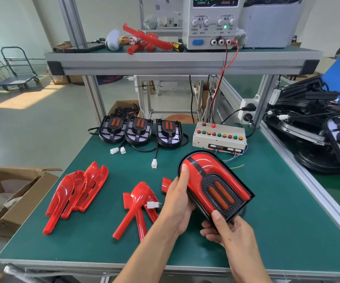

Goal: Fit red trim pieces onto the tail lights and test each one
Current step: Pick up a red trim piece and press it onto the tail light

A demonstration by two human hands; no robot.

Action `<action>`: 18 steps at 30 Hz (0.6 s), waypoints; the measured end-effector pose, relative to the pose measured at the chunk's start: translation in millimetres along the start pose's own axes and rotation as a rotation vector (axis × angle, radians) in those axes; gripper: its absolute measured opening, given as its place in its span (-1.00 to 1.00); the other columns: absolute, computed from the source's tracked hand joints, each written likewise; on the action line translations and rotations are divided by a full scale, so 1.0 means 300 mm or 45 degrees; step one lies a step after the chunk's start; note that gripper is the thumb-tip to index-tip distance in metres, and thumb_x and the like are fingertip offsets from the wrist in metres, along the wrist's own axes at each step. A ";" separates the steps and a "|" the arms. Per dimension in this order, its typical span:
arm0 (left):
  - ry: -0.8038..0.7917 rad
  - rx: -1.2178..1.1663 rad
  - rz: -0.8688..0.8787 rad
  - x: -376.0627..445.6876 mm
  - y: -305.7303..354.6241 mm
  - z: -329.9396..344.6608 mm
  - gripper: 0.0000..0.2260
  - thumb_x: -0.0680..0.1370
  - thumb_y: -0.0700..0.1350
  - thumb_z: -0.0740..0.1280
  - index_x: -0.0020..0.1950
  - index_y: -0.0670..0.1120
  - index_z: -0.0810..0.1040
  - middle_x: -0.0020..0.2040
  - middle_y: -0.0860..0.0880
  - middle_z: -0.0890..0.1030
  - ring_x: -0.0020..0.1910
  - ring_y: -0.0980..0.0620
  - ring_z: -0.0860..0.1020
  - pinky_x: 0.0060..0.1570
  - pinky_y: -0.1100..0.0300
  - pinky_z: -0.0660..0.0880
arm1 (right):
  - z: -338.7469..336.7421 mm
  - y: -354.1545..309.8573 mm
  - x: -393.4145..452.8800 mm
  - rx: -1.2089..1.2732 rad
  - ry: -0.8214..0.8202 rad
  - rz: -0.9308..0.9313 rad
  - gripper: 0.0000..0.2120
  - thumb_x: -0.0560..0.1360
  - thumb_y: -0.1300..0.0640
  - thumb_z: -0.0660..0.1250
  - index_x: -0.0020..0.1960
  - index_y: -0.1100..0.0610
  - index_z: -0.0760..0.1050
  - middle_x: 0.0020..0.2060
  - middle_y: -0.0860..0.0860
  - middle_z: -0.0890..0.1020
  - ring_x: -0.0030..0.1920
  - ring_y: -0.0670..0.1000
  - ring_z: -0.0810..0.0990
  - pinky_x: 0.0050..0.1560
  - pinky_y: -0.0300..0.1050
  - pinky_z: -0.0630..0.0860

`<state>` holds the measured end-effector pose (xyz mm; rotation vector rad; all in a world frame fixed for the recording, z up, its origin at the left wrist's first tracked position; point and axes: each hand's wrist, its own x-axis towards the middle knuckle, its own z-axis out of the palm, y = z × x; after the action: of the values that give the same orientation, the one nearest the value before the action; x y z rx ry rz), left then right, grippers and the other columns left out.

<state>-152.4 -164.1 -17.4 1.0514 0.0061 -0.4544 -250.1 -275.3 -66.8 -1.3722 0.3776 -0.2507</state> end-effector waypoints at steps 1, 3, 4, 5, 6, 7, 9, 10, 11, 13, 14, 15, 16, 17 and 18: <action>0.015 -0.013 0.011 0.002 0.004 0.002 -0.42 0.54 0.26 0.26 0.35 -0.15 0.56 0.20 -0.15 0.68 0.21 -0.10 0.65 0.30 -0.18 0.52 | 0.001 0.002 0.000 -0.001 -0.011 -0.004 -0.50 0.37 -0.13 0.47 0.13 0.24 0.58 -0.18 0.21 0.74 -0.19 0.22 0.75 -0.25 -0.18 0.66; 0.034 -0.065 0.015 0.003 0.004 0.005 -0.47 0.58 0.20 0.27 0.34 -0.18 0.56 0.21 -0.19 0.67 0.22 -0.14 0.64 0.32 -0.21 0.49 | -0.001 0.002 0.001 0.003 -0.023 -0.009 -0.50 0.37 -0.13 0.48 0.12 0.24 0.59 -0.17 0.21 0.74 -0.18 0.23 0.75 -0.24 -0.17 0.66; 0.035 -0.092 0.015 0.002 0.004 0.005 -0.49 0.60 0.18 0.27 0.34 -0.19 0.56 0.22 -0.20 0.67 0.23 -0.16 0.63 0.33 -0.22 0.49 | -0.001 0.001 0.001 0.003 -0.025 -0.010 -0.49 0.36 -0.13 0.48 0.12 0.23 0.60 -0.17 0.22 0.74 -0.18 0.23 0.75 -0.24 -0.17 0.66; 0.037 -0.108 0.021 0.002 0.002 0.003 -0.51 0.61 0.16 0.27 0.33 -0.20 0.57 0.22 -0.21 0.66 0.23 -0.17 0.63 0.32 -0.24 0.48 | -0.002 0.001 0.001 0.003 -0.025 -0.011 -0.48 0.35 -0.14 0.48 0.12 0.23 0.60 -0.17 0.22 0.74 -0.18 0.23 0.75 -0.24 -0.17 0.66; 0.043 -0.107 0.029 0.001 0.002 -0.001 -0.52 0.62 0.14 0.27 0.32 -0.21 0.57 0.21 -0.22 0.67 0.23 -0.18 0.63 0.32 -0.24 0.49 | -0.002 0.000 0.002 0.001 -0.026 -0.010 -0.48 0.35 -0.13 0.48 0.11 0.24 0.60 -0.17 0.22 0.74 -0.19 0.23 0.75 -0.24 -0.17 0.66; 0.049 -0.092 0.036 0.002 0.002 -0.006 -0.53 0.63 0.14 0.27 0.31 -0.22 0.58 0.20 -0.22 0.67 0.22 -0.18 0.63 0.31 -0.24 0.50 | -0.003 0.001 0.003 -0.003 -0.029 -0.009 -0.48 0.35 -0.13 0.48 0.11 0.24 0.59 -0.18 0.22 0.74 -0.19 0.22 0.75 -0.25 -0.17 0.66; 0.052 -0.046 0.041 0.001 0.005 -0.011 -0.54 0.64 0.14 0.26 0.29 -0.22 0.58 0.18 -0.21 0.68 0.21 -0.18 0.64 0.29 -0.24 0.51 | -0.003 0.002 0.004 -0.016 -0.037 -0.008 -0.48 0.34 -0.14 0.48 0.11 0.25 0.59 -0.19 0.22 0.74 -0.20 0.22 0.75 -0.25 -0.17 0.66; 0.053 -0.029 0.041 0.000 0.007 -0.012 -0.53 0.64 0.15 0.25 0.29 -0.22 0.58 0.17 -0.21 0.68 0.21 -0.18 0.64 0.28 -0.25 0.51 | -0.003 0.003 0.004 -0.020 -0.039 -0.008 -0.47 0.34 -0.15 0.48 0.11 0.25 0.59 -0.19 0.22 0.74 -0.21 0.23 0.75 -0.25 -0.16 0.66; 0.054 -0.014 0.043 0.001 0.008 -0.013 -0.53 0.64 0.15 0.25 0.29 -0.22 0.57 0.17 -0.21 0.68 0.20 -0.19 0.64 0.27 -0.26 0.52 | -0.002 0.004 0.004 -0.019 -0.041 -0.008 -0.46 0.33 -0.16 0.48 0.11 0.24 0.59 -0.19 0.22 0.74 -0.21 0.23 0.75 -0.25 -0.16 0.66; 0.053 0.018 0.049 0.001 0.010 -0.011 -0.52 0.64 0.16 0.24 0.29 -0.22 0.57 0.16 -0.21 0.69 0.19 -0.19 0.65 0.27 -0.28 0.51 | -0.004 0.004 0.004 -0.013 -0.046 -0.006 -0.46 0.34 -0.16 0.49 0.11 0.24 0.59 -0.19 0.23 0.73 -0.20 0.23 0.75 -0.24 -0.15 0.66; 0.050 0.034 0.054 0.000 0.011 -0.009 -0.52 0.65 0.16 0.23 0.28 -0.23 0.57 0.16 -0.21 0.69 0.19 -0.19 0.65 0.27 -0.29 0.51 | -0.006 0.003 0.003 -0.009 -0.047 -0.005 -0.46 0.35 -0.17 0.50 0.11 0.24 0.59 -0.19 0.23 0.73 -0.20 0.23 0.75 -0.24 -0.15 0.66; 0.046 0.050 0.056 -0.001 0.011 -0.007 -0.52 0.65 0.16 0.22 0.28 -0.23 0.57 0.15 -0.21 0.69 0.18 -0.19 0.65 0.26 -0.29 0.51 | -0.008 0.003 0.003 -0.007 -0.047 -0.003 -0.46 0.37 -0.17 0.52 0.11 0.25 0.59 -0.19 0.23 0.73 -0.19 0.23 0.75 -0.24 -0.15 0.66; 0.039 0.061 0.054 -0.003 0.012 -0.006 -0.53 0.65 0.16 0.22 0.27 -0.23 0.57 0.14 -0.20 0.69 0.18 -0.18 0.65 0.26 -0.29 0.51 | -0.008 0.003 0.004 -0.009 -0.046 0.001 -0.45 0.39 -0.18 0.55 0.11 0.25 0.59 -0.19 0.23 0.73 -0.19 0.23 0.75 -0.23 -0.15 0.66; 0.029 0.064 0.050 -0.002 0.013 -0.005 -0.53 0.66 0.15 0.22 0.27 -0.22 0.58 0.15 -0.20 0.69 0.18 -0.18 0.65 0.27 -0.28 0.51 | -0.009 0.004 0.004 -0.011 -0.042 0.004 -0.44 0.39 -0.19 0.57 0.11 0.25 0.59 -0.18 0.23 0.73 -0.19 0.23 0.75 -0.23 -0.15 0.66; 0.015 0.052 0.042 -0.002 0.016 -0.008 -0.54 0.65 0.15 0.24 0.28 -0.22 0.58 0.16 -0.20 0.69 0.19 -0.18 0.65 0.27 -0.28 0.51 | -0.009 0.005 0.005 -0.013 -0.039 0.006 -0.43 0.38 -0.20 0.58 0.11 0.25 0.59 -0.18 0.23 0.73 -0.18 0.23 0.75 -0.22 -0.15 0.66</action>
<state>-150.6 -159.9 -14.5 1.0925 -0.0098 -0.4200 -249.9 -278.0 -68.7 -1.3837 0.3572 -0.2241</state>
